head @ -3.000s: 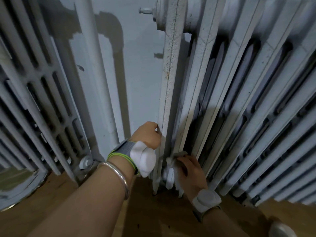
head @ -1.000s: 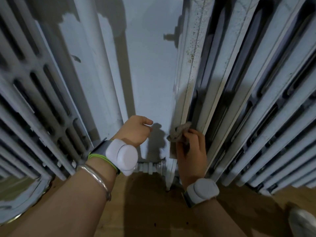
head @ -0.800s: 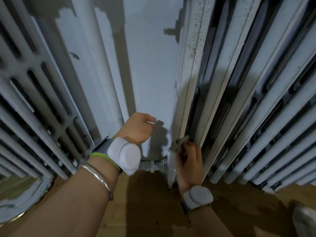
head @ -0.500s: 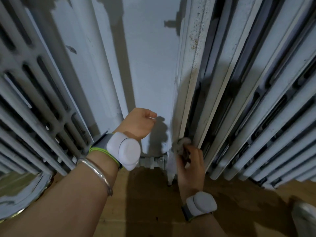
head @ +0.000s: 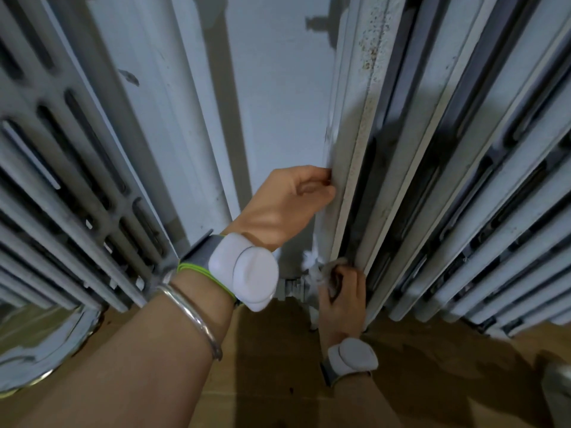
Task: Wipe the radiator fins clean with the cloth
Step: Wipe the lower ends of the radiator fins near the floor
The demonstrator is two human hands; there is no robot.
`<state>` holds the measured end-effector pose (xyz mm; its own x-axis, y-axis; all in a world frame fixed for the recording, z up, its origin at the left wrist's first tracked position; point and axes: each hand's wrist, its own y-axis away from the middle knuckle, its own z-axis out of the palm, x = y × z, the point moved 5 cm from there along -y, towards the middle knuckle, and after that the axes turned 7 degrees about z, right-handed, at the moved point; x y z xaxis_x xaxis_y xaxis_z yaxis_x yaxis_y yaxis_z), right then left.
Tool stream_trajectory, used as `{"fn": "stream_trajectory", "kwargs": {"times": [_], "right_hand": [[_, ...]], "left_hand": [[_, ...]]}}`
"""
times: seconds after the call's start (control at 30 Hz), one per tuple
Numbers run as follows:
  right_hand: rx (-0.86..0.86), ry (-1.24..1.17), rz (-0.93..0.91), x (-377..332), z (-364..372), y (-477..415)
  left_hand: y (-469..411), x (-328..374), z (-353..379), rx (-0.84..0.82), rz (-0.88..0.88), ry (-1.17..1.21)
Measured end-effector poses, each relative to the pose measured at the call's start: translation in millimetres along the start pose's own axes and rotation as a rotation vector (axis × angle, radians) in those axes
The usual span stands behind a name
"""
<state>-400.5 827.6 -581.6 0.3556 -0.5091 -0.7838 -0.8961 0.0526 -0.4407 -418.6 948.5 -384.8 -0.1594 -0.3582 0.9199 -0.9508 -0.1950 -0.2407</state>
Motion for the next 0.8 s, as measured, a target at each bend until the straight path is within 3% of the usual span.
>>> {"fn": "stream_trajectory", "kwargs": {"times": [0.37, 0.47, 0.67, 0.8], "right_hand": [[-0.270, 0.071, 0.414, 67.6, 31.3, 33.1], [-0.213, -0.012, 0.334, 47.0, 10.9, 24.9], [0.025, -0.121, -0.001, -13.5, -9.8, -3.0], [0.004, -0.118, 0.008, -3.1, -1.7, -4.4]], "left_hand": [[-7.4, -10.4, 6.2, 0.004, 0.001, -0.057], [-7.8, -16.9, 7.8, -0.007, -0.026, -0.105], [-8.2, -20.6, 8.2, 0.004, -0.033, -0.175], [-9.1, -21.5, 8.2, 0.010, -0.033, -0.191]]}}
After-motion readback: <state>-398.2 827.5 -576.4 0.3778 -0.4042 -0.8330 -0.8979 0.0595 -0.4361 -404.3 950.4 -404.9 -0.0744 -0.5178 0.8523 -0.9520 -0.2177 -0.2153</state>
